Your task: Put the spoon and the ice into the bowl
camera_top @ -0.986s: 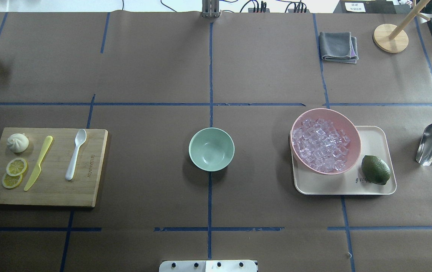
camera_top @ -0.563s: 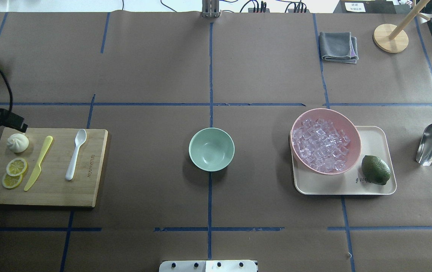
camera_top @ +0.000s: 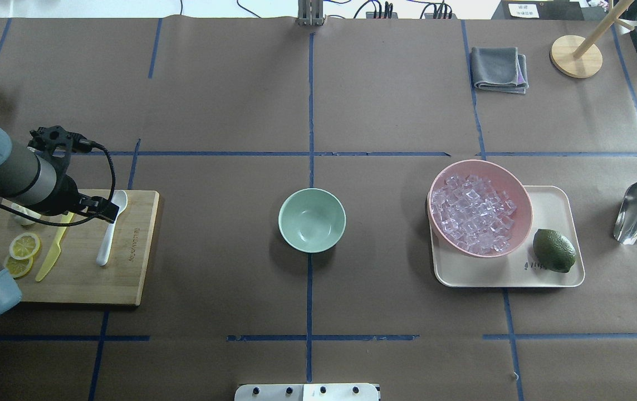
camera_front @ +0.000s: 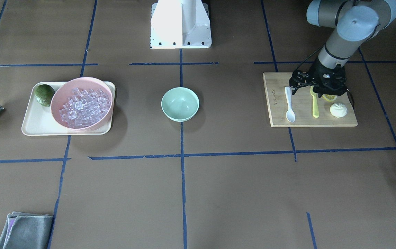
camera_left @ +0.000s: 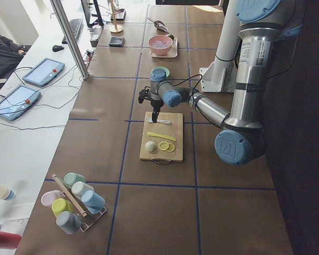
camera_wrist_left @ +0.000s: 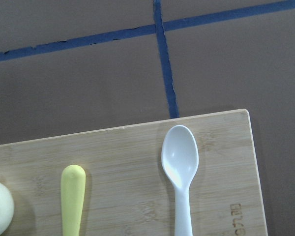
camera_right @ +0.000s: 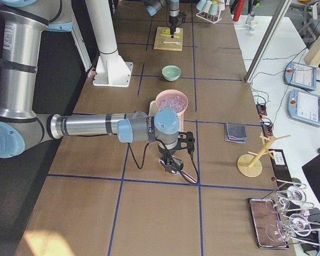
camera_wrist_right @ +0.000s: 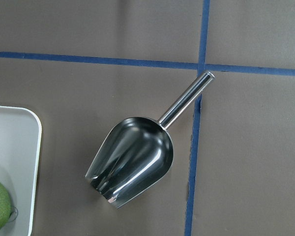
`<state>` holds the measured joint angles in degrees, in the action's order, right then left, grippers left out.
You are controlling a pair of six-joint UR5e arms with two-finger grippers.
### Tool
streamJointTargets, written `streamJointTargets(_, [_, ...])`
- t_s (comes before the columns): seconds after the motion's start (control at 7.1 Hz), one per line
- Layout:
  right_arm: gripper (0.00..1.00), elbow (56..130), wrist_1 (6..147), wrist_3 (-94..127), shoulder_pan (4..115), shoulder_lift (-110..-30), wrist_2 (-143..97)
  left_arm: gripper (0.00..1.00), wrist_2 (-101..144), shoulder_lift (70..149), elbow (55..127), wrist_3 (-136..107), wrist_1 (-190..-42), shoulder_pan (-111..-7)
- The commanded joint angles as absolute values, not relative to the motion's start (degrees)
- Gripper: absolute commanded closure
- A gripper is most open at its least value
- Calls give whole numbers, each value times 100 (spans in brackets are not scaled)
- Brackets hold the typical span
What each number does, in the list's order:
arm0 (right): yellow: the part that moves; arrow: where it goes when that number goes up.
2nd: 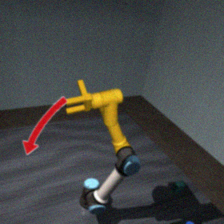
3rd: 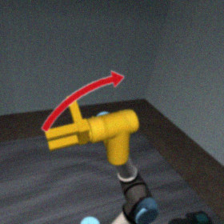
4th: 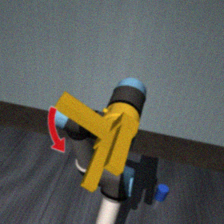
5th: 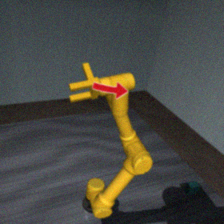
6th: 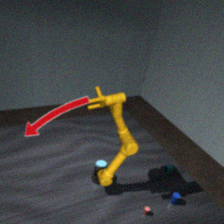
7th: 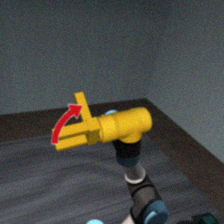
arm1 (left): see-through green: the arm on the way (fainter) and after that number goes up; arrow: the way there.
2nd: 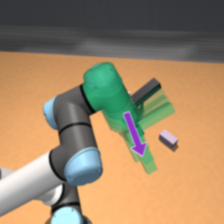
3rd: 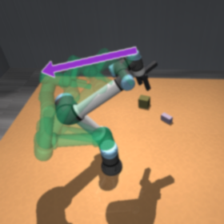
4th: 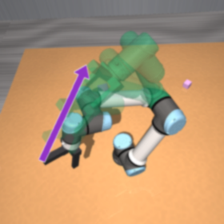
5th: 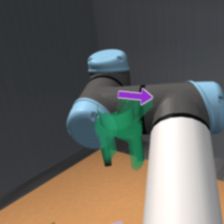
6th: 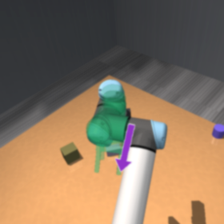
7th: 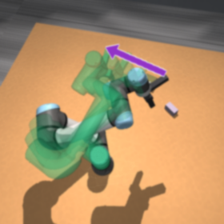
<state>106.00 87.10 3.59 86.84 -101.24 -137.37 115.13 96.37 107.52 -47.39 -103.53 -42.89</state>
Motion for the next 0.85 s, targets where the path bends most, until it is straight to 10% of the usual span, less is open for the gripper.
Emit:
streamJointTargets(0.0, [0,10600,8710,360,8684,-10125,-13737,0,11522,9808,9962,-4746,-11271,-4245])
streamJointTargets(0.7, [0,10608,8710,352,8692,-10125,-13737,12,11549,9800,9975,-4764,-11285,-4236])
